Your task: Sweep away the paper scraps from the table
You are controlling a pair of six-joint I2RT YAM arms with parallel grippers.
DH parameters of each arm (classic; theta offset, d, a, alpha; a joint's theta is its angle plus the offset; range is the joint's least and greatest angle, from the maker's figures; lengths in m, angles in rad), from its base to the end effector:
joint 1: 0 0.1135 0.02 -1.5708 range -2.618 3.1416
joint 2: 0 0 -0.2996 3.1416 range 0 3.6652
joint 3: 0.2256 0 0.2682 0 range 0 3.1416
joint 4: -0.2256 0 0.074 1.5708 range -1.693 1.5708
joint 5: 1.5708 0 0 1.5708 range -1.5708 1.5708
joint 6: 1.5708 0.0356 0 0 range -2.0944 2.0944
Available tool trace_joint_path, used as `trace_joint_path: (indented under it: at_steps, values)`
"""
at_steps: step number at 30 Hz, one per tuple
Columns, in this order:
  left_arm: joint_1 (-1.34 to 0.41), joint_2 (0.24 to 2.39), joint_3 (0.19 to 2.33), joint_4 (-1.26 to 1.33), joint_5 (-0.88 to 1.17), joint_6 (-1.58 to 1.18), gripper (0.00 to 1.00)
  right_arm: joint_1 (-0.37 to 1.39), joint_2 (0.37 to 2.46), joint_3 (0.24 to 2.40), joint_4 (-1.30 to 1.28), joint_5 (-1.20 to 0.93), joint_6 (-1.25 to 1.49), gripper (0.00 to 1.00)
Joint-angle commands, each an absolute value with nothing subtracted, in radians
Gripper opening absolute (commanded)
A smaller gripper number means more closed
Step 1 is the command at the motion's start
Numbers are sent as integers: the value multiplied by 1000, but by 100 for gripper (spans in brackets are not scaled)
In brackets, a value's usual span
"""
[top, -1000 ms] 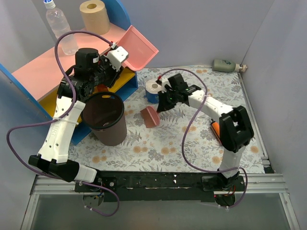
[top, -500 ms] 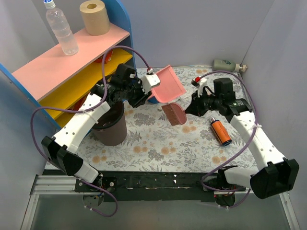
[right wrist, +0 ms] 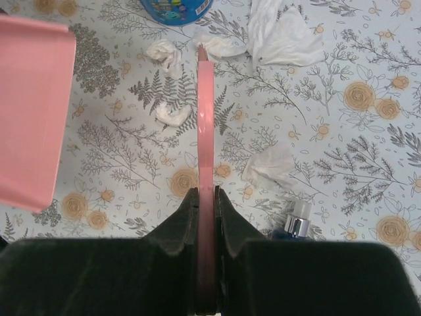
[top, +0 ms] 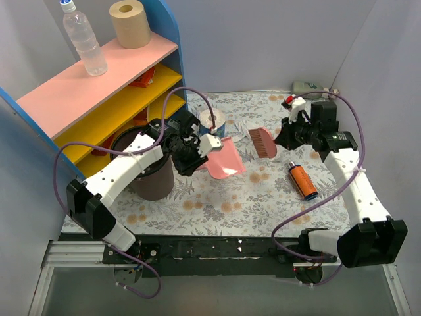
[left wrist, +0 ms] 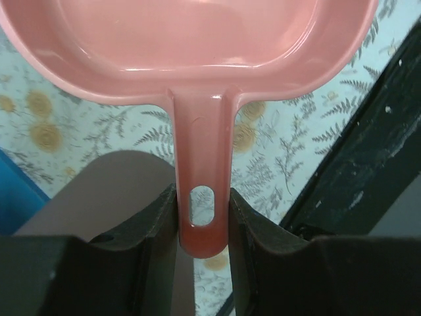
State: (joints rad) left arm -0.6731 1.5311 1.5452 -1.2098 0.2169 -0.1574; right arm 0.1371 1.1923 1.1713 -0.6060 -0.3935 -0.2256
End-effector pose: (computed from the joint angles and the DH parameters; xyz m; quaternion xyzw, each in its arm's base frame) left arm 0.2364 -0.1983 0.3753 0.2686 0.9393 -0.1721 0.1267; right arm 0.2542 0.0488 0.3837 -0.2449 0.8432 0.1542 0.4531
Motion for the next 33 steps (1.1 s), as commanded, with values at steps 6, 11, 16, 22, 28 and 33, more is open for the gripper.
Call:
trace_joint_path:
  at_steps: [6,11,16,22,28,33]
  values:
    - [-747,1626,1363,-1229,144,-242,0,173,1391,1333,-440,-442,-202,1]
    - [-759,1704,1339,-1146,146,-265,0,210,1445,1394,-430,-396,-209,1]
    - [-762,1752,1330,-1025,170,-293,5,221,1434,1378,-428,-394,-190,1]
    - [-765,1729,1214,-905,236,-282,32,221,1376,1322,-446,-376,-221,1]
    - [-765,1637,1034,-773,247,-267,43,222,1367,1316,-459,-390,-264,1]
    - [-765,1568,959,-675,241,-284,44,224,1408,1351,-466,-394,-278,1]
